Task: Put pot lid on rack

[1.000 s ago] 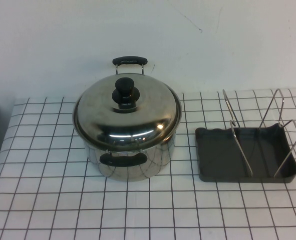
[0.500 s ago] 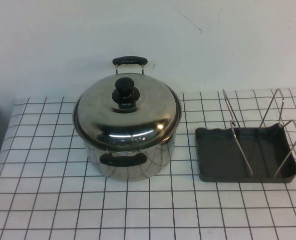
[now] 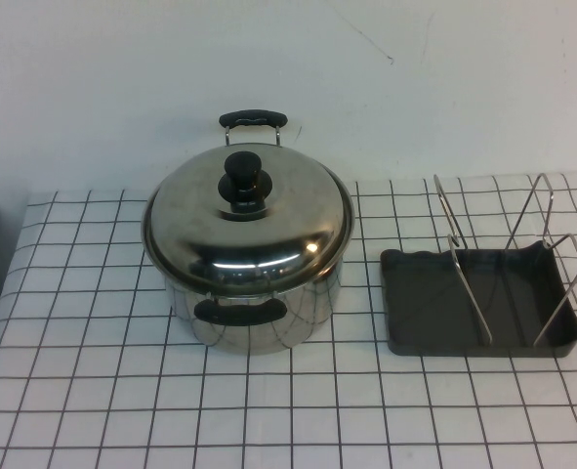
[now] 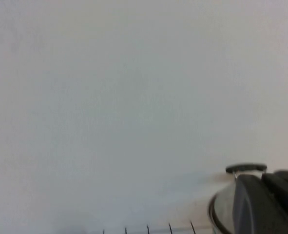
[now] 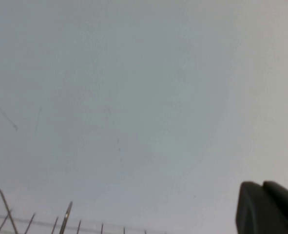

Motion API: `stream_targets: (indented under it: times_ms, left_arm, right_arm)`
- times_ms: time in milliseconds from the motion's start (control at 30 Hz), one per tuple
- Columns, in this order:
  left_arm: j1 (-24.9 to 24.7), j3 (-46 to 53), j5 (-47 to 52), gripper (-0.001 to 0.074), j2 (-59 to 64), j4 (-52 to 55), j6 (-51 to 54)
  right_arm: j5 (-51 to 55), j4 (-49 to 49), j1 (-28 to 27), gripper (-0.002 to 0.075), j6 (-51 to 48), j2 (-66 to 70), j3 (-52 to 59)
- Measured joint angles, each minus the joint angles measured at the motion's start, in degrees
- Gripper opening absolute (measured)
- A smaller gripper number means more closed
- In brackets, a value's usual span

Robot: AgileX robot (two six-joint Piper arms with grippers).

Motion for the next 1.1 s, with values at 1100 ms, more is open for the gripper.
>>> stream_targets:
  times_ms: [1100]
  left_arm:
    - [-5.87, -32.49, 13.48, -0.0003, 67.62, -86.62, 108.69]
  right_arm:
    - [21.32, 44.56, 0.00, -0.0003, -56.13, 18.68, 1.13]
